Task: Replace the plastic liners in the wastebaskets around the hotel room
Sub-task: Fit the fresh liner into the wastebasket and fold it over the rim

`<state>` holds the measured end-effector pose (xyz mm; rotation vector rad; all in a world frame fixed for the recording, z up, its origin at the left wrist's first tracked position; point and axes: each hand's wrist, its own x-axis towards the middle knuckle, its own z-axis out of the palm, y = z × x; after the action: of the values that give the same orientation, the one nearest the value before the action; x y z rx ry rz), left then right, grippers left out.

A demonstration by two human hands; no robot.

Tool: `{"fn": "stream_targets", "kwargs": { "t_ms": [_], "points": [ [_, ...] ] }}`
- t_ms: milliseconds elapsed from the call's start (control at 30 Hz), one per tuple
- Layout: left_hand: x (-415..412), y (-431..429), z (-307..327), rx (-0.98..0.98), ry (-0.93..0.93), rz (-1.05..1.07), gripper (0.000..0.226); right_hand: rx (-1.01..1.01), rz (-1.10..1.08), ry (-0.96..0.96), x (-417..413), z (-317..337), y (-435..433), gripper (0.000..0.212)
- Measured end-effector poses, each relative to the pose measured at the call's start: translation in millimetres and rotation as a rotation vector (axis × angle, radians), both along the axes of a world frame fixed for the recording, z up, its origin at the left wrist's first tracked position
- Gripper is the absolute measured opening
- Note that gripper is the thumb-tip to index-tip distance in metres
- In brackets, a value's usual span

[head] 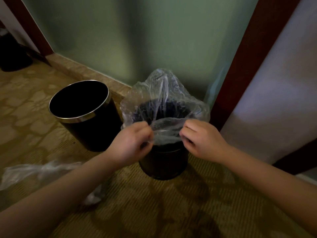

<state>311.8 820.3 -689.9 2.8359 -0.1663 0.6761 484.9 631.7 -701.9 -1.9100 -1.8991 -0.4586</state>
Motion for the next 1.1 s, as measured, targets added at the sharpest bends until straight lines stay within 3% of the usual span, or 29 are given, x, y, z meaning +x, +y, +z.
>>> {"fn": "stream_targets", "kwargs": {
  "t_ms": [133,233,333,467,533,567,633,700,767,867,933,1000,1100],
  "points": [
    [-20.9,-5.0,-29.7,0.24,-0.009,-0.1,0.006,-0.051,0.082,-0.095,-8.3,-26.2,-21.2,0.008],
    [-26.5,-2.3,-44.2,0.327,0.112,-0.077,0.015,-0.171,0.095,-0.111,-11.0,-40.8,-28.0,0.018],
    [-23.2,-3.9,-51.7,0.367,0.244,-0.04,0.002,-0.268,0.034,-0.088,-6.5,-51.0,-27.6,0.028],
    [-24.5,-6.8,-65.3,0.442,0.496,0.068,0.031,-0.444,-0.015,-0.03,-2.0,-61.9,-28.6,0.028],
    [-26.1,-12.2,-68.4,0.464,0.707,0.136,0.056,-0.563,-0.047,-0.015,-2.4,-64.5,-31.2,0.02],
    [-25.5,-13.2,-67.6,0.48,0.766,0.162,0.058,-0.585,-0.059,0.003,-3.6,-63.5,-32.0,0.016],
    [-25.3,-16.1,-61.5,0.455,0.745,0.126,0.041,-0.489,-0.05,0.032,-8.2,-56.8,-33.2,0.016],
    [-24.7,-19.3,-50.7,0.377,0.527,0.015,0.032,-0.275,-0.017,0.039,-16.2,-44.6,-32.4,0.017],
    [-23.4,-23.3,-44.5,0.285,0.186,-0.081,0.028,-0.045,0.003,0.058,-21.7,-31.7,-28.6,0.012],
    [-8.4,-34.6,-26.2,0.238,-0.027,-0.09,0.016,0.058,0.002,0.065,-20.2,-18.0,-18.5,0.017],
    [1.1,-33.0,-24.7,0.229,0.022,-0.005,0.032,-0.047,0.013,0.006,-16.2,-16.4,-12.9,0.029],
    [5.0,-27.1,-30.0,0.254,0.183,0.066,0.048,-0.196,0.012,-0.029,-11.7,-19.0,-9.9,0.037],
    [7.2,-13.2,-36.3,0.363,0.438,0.122,0.044,-0.337,-0.035,-0.066,-0.6,-22.7,-9.8,0.03]
  ]
}}
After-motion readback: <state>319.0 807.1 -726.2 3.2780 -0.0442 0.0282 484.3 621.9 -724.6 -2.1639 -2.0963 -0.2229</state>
